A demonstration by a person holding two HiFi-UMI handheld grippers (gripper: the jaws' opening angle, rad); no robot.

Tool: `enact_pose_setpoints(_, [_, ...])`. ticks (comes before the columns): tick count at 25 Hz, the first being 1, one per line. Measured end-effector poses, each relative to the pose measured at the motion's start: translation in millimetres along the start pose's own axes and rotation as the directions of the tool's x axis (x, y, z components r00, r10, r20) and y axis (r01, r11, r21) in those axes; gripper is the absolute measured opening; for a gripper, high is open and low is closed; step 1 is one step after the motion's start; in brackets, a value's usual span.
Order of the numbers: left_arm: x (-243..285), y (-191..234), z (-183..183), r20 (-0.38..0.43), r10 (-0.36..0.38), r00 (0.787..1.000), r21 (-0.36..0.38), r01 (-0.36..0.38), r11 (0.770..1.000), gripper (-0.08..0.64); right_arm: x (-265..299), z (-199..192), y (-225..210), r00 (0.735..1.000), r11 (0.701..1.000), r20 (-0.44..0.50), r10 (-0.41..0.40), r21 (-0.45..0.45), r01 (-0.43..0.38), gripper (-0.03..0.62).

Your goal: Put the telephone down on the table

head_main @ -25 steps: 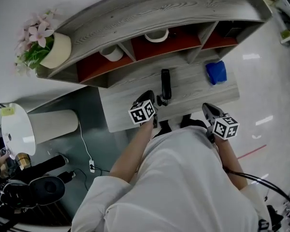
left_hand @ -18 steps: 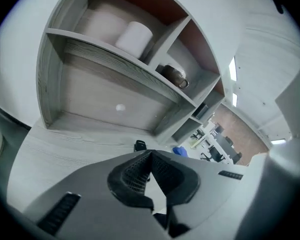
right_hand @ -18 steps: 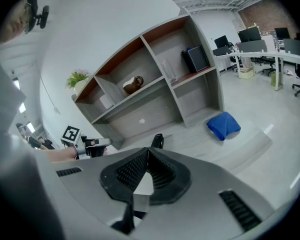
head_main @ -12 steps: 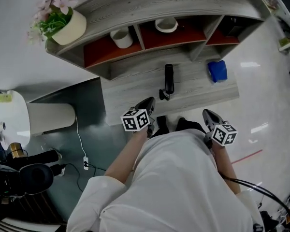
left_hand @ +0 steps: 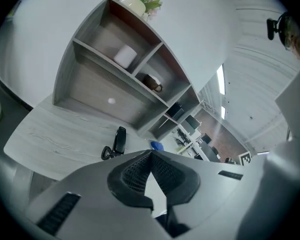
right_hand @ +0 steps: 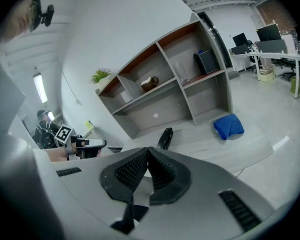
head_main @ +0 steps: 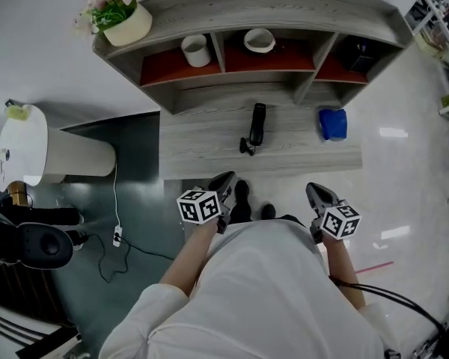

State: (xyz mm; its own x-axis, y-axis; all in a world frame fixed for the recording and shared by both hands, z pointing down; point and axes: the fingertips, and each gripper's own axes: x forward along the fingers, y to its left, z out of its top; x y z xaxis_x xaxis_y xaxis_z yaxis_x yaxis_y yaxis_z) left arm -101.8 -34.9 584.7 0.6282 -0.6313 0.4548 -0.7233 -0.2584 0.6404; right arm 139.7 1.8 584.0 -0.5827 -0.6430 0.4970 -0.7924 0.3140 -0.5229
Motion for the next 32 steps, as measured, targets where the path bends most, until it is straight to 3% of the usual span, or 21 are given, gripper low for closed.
enact_pose_setpoints(8, [-36, -38, -35, 0.079, 0.012, 0.997, 0.015, -0.013, 1.000, 0.009, -35, -32, -4, 0.995, 0.996, -0.038, 0.091, -0.006, -0.091, 0.017])
enact_pose_setpoints(16, [-65, -50, -43, 0.125, 0.008, 0.992, 0.012, -0.009, 1.000, 0.009, -34, -28, 16, 0.988, 0.985, -0.014, 0.155, -0.080, -0.155, 0.015])
enact_pose_setpoints(32, [-93, -25, -37, 0.090, -0.032, 0.995, -0.018, 0.034, 0.999, 0.009, -8, -21, 71, 0.988, 0.986, 0.031, 0.154, -0.065, -0.152, 0.015])
